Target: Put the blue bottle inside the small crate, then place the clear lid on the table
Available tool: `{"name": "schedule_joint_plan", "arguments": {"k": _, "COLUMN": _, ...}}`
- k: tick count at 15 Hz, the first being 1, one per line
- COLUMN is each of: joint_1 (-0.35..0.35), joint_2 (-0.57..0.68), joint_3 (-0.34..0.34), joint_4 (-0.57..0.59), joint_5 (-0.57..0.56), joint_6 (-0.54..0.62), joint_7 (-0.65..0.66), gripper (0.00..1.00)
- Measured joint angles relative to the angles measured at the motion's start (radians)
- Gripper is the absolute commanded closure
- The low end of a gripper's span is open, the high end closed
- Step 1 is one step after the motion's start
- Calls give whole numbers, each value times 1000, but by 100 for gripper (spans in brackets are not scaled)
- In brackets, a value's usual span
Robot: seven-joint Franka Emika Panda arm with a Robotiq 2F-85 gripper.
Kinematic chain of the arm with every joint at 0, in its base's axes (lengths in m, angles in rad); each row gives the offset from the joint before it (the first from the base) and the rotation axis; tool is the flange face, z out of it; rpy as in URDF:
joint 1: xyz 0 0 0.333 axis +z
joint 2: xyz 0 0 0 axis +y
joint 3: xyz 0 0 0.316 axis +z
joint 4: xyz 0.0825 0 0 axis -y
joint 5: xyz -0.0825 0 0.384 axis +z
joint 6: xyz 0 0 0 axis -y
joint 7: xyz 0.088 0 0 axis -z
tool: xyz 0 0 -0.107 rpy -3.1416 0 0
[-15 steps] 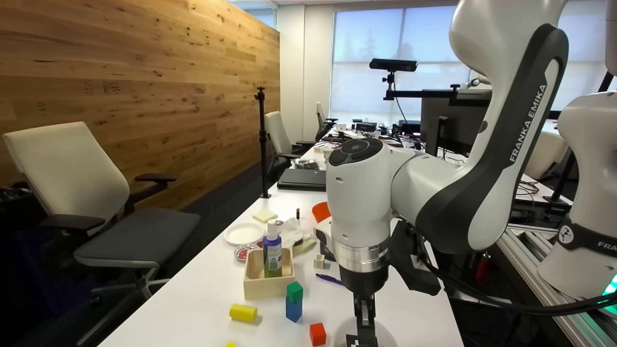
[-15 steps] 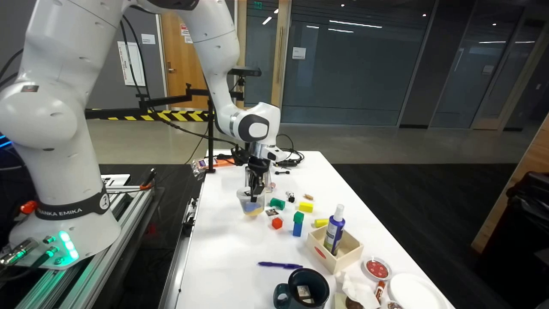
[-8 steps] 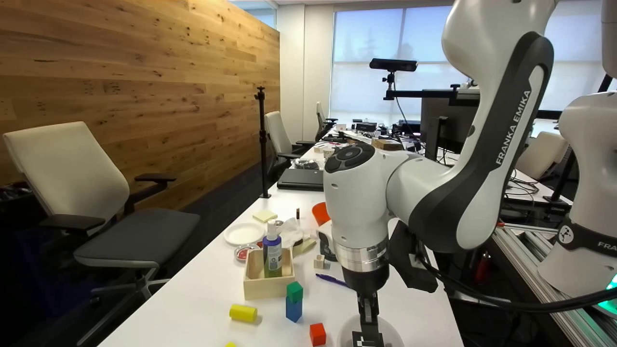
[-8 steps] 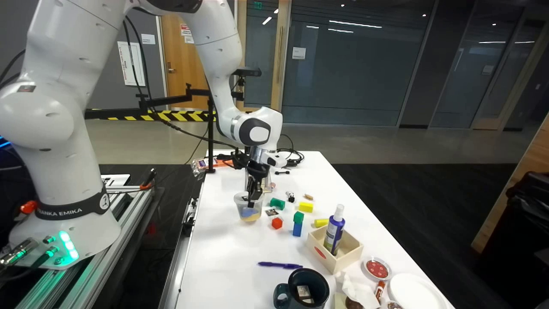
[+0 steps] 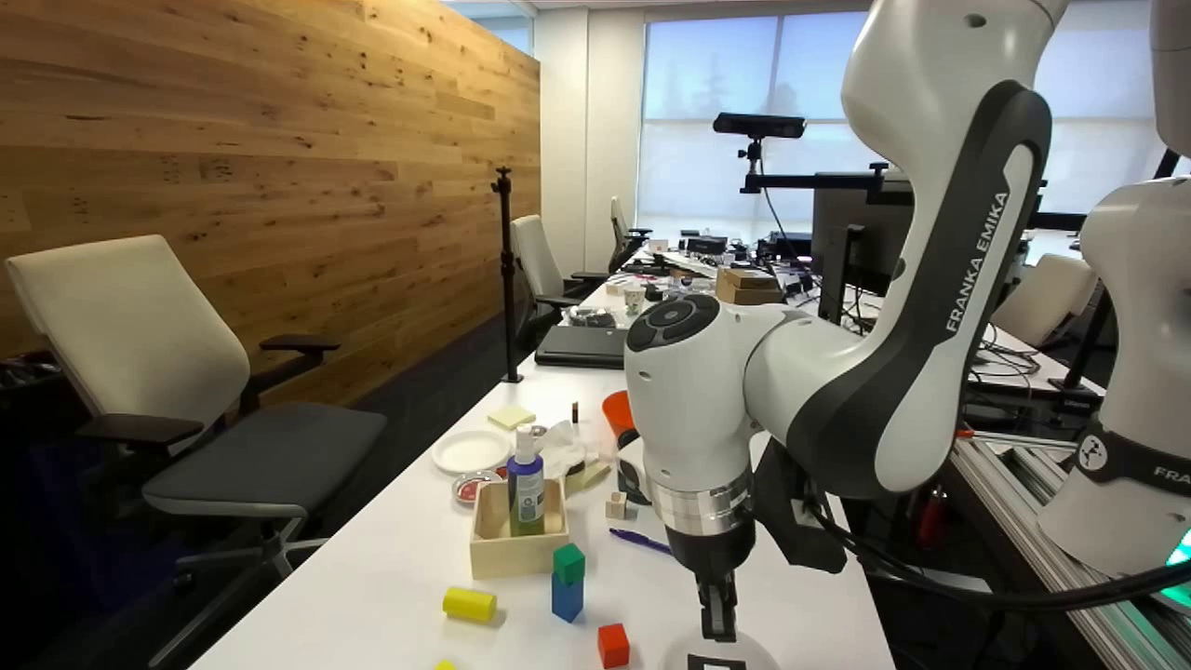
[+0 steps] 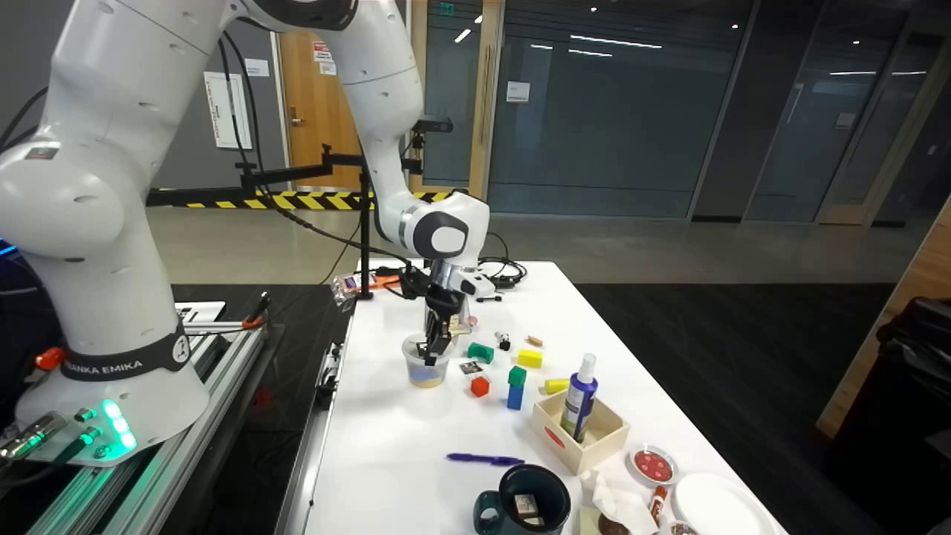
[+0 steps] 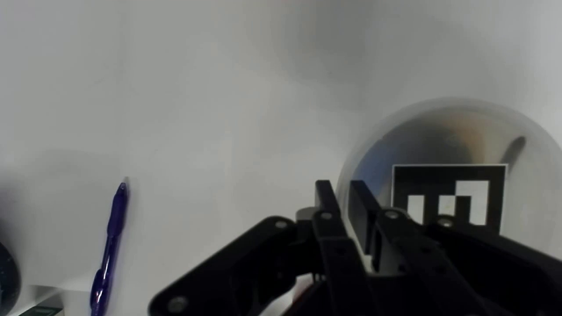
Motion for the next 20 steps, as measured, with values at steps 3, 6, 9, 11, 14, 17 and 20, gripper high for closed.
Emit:
{"name": "schedule_joint_plan", "arguments": {"k": 3, "joint_1": 0, "joint_2": -1, "joint_3": 0, "joint_4": 1, "joint_5": 0, "joint_6": 0, "joint_7": 0, "gripper": 99}}
{"name": "schedule_joint_plan", "arguments": {"k": 6, "joint_1": 0, "joint_2": -1, "joint_3": 0, "joint_4": 1, "joint_5": 0, "joint_6": 0, "joint_7": 0, "gripper": 99}}
{"name": "schedule_joint_plan", "arguments": {"k": 9, "joint_1": 5, "joint_2": -6, "joint_3": 0, "joint_4": 1, "joint_5": -2, "joint_6": 0, "joint_7": 0, "gripper": 99}}
{"name": "schedule_joint_plan", "arguments": {"k": 11, "joint_1": 22, "joint_2": -18, "joint_3": -1, "joint_4": 1, "joint_5": -12, "joint_6": 1, "joint_7": 7, "gripper": 99}}
{"name": "schedule_joint_plan", "arguments": {"k": 14, "joint_1": 64, "joint_2": -41, "joint_3": -5, "joint_4": 0, "joint_5": -44, "joint_6": 1, "joint_7": 34, "gripper": 99}}
{"name": "schedule_joint_plan", "arguments": {"k": 17, "joint_1": 89, "joint_2": -51, "joint_3": -11, "joint_4": 0, "joint_5": -70, "joint_6": 0, "joint_7": 71, "gripper": 99}}
{"name": "schedule_joint_plan", "arguments": {"k": 20, "joint_1": 64, "joint_2": -42, "joint_3": -15, "joint_4": 1, "joint_5": -65, "joint_6": -1, "joint_7": 74, "gripper": 99}}
